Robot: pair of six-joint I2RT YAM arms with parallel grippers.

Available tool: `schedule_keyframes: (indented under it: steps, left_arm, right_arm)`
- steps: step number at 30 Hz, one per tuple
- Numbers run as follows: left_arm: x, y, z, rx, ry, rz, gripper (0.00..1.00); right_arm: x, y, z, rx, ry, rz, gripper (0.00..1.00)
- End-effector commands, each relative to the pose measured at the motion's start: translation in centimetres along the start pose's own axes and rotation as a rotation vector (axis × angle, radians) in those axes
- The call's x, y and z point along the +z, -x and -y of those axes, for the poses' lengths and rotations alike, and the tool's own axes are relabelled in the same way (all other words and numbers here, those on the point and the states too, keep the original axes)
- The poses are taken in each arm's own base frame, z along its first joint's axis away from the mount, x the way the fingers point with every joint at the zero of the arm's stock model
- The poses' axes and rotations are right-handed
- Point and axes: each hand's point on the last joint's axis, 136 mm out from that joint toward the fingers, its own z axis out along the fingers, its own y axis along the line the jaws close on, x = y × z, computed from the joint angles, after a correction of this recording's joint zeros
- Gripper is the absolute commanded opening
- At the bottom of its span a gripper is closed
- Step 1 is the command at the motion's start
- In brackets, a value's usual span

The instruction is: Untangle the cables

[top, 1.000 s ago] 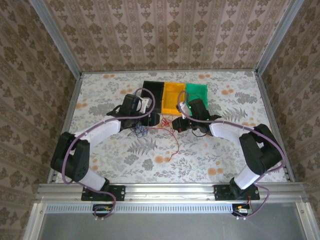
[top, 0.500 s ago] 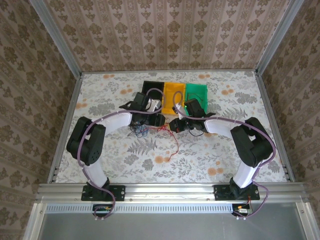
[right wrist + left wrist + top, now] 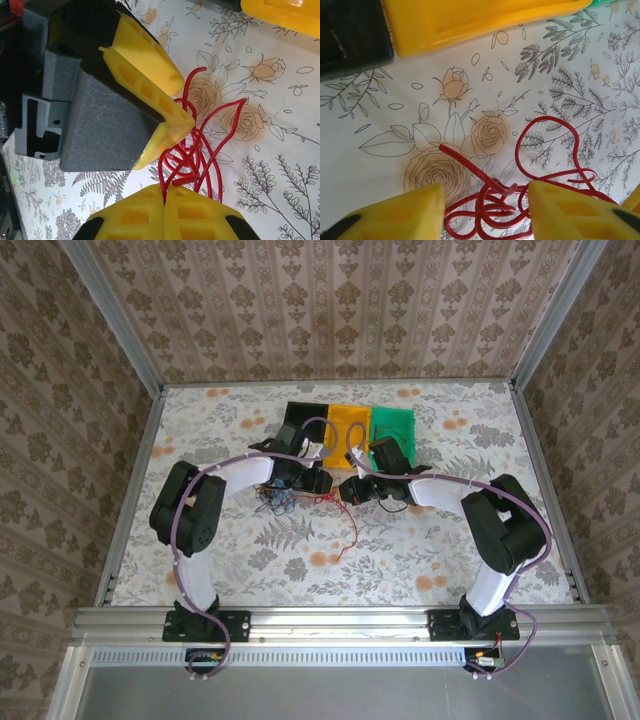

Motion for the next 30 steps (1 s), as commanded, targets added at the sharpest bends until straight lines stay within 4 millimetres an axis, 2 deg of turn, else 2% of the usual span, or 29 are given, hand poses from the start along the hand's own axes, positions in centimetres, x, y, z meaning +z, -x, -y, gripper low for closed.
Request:
schedule_keyframes:
  steps: [1, 5, 8, 11, 16, 19, 20, 22, 25, 30]
  left_arm:
    - [0.6, -1.1, 0.5, 0.022, -0.02, -0.075, 0.4]
    - [0.8, -1.3, 0.6, 0.022, -0.023, -0.09, 0.27]
    - [0.6, -1.1, -0.1, 0.006, 0.024, -0.08, 0.13]
    - [-0.3, -0.6, -1.6, -0.037, 0.09, -0.028, 0.02]
    - [-2.8, -0.1, -3.3, -0.143, 0.084, 0.091, 0.0]
    - [-4.5, -0.2, -3.8, -0.178, 0.082, 0.151, 0.0]
    - [-5.4, 0.0, -4.8, -0.198, 0.099, 0.179, 0.0]
    - [-6.5, 0.2, -5.1, -0.2, 0.108, 0.212, 0.0]
    - [-7.4, 0.6, -5.0, -0.196, 0.109, 0.244, 0.0]
    - [-8.3, 2.1, -5.0, -0.219, 0.131, 0.316, 0.0]
  right_arm:
    - [-0.1, 0.0, 0.7, -0.008, -0.029, 0.002, 0.05]
    - [-0.2, -0.1, 1.1, -0.003, -0.05, 0.009, 0.05]
    - [-0.5, 0.0, 1.6, 0.009, -0.075, 0.023, 0.04]
    - [-1.2, 0.0, 4.0, 0.059, -0.186, 0.051, 0.03]
    - [-4.8, -0.7, 10.4, 0.236, -0.471, 0.125, 0.01]
    - [-7.4, -1.5, 13.0, 0.333, -0.589, 0.176, 0.0]
    - [-8.2, -1.9, 13.7, 0.365, -0.619, 0.19, 0.0]
    - [-9.4, -2.4, 14.6, 0.414, -0.65, 0.221, 0.0]
    - [-10.1, -1.7, 13.9, 0.402, -0.61, 0.274, 0.01]
    - [-11.7, 2.0, 10.0, 0.306, -0.453, 0.403, 0.03]
